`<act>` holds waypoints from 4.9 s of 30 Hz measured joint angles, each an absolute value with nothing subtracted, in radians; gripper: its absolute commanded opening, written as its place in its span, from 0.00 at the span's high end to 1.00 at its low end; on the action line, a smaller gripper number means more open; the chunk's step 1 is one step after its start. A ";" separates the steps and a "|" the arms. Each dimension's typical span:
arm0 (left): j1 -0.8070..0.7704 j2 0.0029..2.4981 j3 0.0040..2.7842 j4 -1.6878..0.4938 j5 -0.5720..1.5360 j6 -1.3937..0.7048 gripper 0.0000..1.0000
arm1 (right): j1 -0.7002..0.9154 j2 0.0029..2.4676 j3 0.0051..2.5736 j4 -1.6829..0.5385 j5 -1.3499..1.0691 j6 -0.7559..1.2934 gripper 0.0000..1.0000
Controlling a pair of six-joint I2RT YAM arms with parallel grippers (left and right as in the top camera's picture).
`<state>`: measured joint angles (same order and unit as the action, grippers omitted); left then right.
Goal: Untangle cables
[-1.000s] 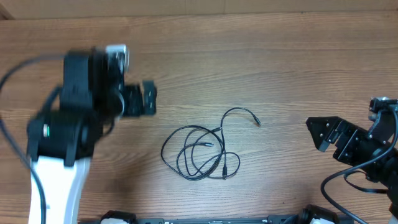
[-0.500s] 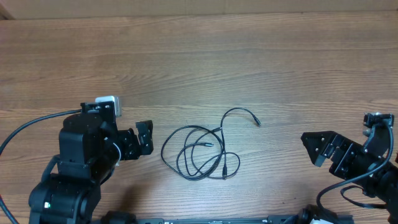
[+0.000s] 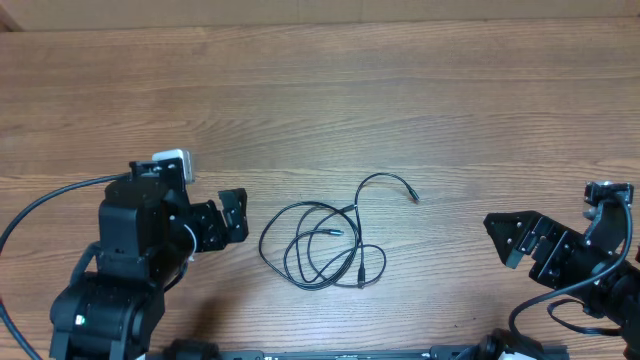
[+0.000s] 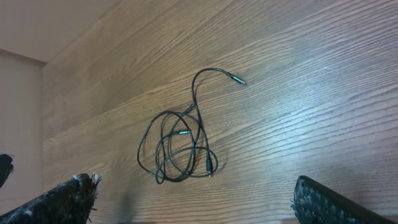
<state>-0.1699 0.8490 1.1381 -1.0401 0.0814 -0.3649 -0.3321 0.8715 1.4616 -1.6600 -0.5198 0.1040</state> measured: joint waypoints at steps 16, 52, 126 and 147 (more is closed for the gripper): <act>-0.170 0.902 1.138 -1.055 0.105 -0.366 0.01 | -0.332 0.871 1.462 -1.660 -0.520 0.104 0.00; -0.170 1.013 1.137 -1.137 0.428 -0.407 0.01 | -0.332 0.873 1.462 -1.463 -0.522 0.105 0.00; -0.640 1.255 1.137 -1.083 0.264 -0.573 0.18 | -0.332 0.912 1.041 -1.539 -0.429 0.549 0.00; -0.818 1.513 1.137 -0.994 0.087 -0.417 0.37 | -0.332 0.912 1.041 -1.553 -0.391 0.549 0.00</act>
<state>-0.8185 1.5131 1.1374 -0.9943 0.0872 -0.4168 -0.3321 0.9115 1.0412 -1.5532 -0.3912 0.5491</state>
